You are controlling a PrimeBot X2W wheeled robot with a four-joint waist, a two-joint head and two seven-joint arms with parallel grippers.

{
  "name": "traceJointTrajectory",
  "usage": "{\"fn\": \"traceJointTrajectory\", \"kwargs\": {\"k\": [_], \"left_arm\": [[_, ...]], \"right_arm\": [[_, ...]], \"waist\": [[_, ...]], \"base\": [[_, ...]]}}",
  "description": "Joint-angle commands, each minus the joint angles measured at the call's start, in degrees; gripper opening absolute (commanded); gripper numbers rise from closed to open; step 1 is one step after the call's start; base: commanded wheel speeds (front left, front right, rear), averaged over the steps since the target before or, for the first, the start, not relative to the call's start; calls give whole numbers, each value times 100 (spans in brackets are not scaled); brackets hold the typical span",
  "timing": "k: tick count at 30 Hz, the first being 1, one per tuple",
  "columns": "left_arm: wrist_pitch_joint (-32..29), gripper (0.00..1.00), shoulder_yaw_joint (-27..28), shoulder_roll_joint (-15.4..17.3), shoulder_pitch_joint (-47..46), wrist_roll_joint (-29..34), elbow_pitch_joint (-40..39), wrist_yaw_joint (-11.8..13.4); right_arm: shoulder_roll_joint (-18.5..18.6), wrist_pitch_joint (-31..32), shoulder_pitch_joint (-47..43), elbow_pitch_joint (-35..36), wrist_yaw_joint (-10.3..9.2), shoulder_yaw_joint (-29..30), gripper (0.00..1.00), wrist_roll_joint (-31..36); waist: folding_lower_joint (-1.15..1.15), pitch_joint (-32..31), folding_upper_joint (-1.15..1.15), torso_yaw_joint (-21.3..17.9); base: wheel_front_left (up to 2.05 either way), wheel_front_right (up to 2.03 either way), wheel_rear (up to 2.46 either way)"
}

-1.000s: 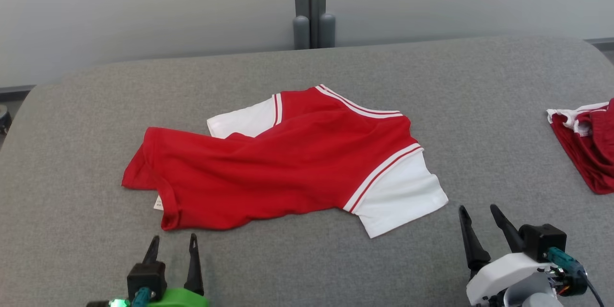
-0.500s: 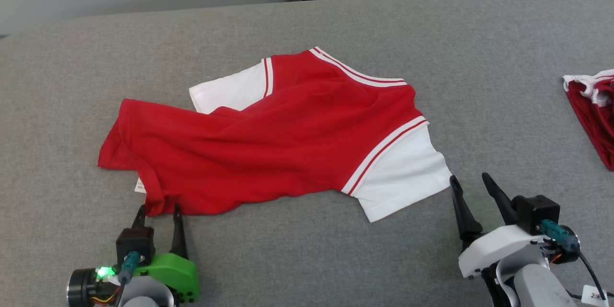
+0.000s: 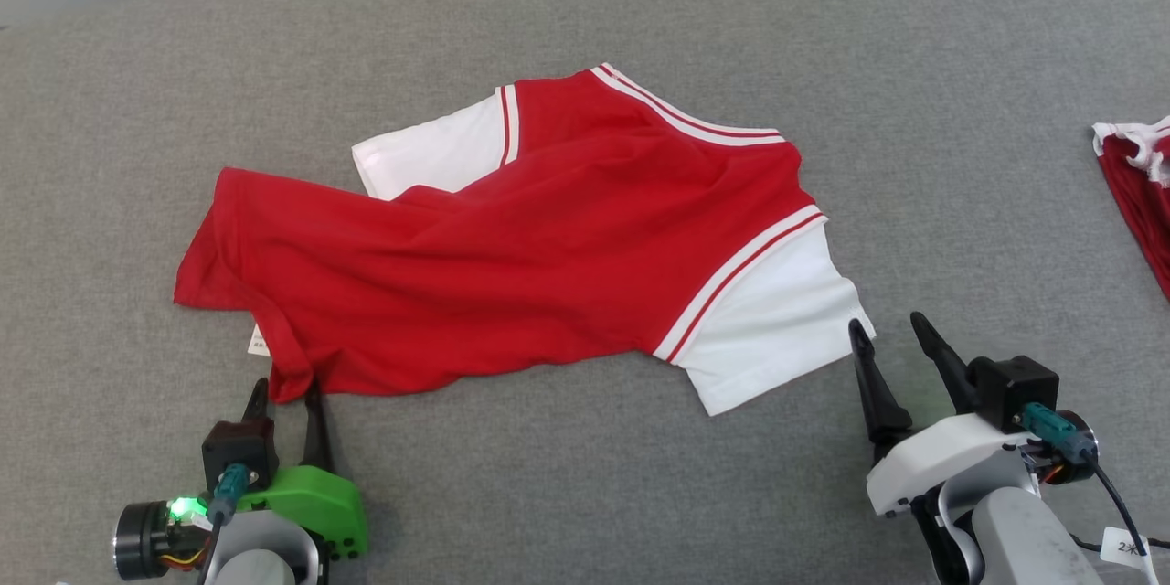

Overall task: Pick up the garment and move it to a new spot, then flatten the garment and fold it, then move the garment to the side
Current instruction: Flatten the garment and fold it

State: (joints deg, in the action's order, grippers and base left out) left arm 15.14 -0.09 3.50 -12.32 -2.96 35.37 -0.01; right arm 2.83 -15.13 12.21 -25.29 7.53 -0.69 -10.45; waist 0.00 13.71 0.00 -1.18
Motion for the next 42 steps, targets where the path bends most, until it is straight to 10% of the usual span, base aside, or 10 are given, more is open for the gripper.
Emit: {"fn": "traceJointTrajectory", "kwargs": {"k": [1, 14, 15, 16, 18, 20, 26, 28, 32, 42], "left_arm": [[-3, 66, 27, 22, -78, 15, 0, -5], [-3, 85, -36, -22, -44, 66, -221, -49], [-3, 86, -52, -26, -25, 72, -239, -54], [-3, 86, -61, -26, -9, 72, -248, -58], [-3, 88, -57, -27, 9, 59, -268, -49], [-3, 89, -59, -32, 37, 44, -277, -47], [-2, 88, -50, -38, 32, 53, -297, -64], [-2, 46, -53, -40, 21, 62, -283, -82], [-2, 0, -61, -43, -1, 60, -249, -100], [-2, 0, 66, -48, 116, -198, -415, -204]], "right_arm": [[22, 1, 55, -29, -9, -33, 100, 36], [22, 1, 339, -518, -9, -219, 100, 98], [22, 1, 350, -550, -9, -210, 96, 109], [22, 1, 349, -582, -9, -207, 58, 112], [22, 1, 344, -613, -9, -199, 44, 124], [21, 1, 332, -646, -9, -190, 5, 144], [22, 2, 364, -718, -9, -212, 0, 103], [22, 2, 369, -709, -9, -207, 0, 84], [22, 2, 368, -686, -9, -198, 0, 46], [23, 0, 247, -405, -9, -17, 0, -88]], "waist": [[0, 15, 0, 11], [0, 96, 0, 109], [0, 99, 0, 116], [0, 100, 0, 122], [0, 99, 0, 128], [0, 98, 0, 132], [0, 109, 0, 127], [0, 110, 0, 123], [0, 112, 0, 116], [0, -76, 0, 153]], "base": [[0, 0, 0], [0, 0, 0], [0, 0, 0], [0, 0, 0], [0, 0, 0], [0, 0, 0], [0, 0, 0], [0, 0, 0], [0, 0, 0], [0, 0, 0]]}}
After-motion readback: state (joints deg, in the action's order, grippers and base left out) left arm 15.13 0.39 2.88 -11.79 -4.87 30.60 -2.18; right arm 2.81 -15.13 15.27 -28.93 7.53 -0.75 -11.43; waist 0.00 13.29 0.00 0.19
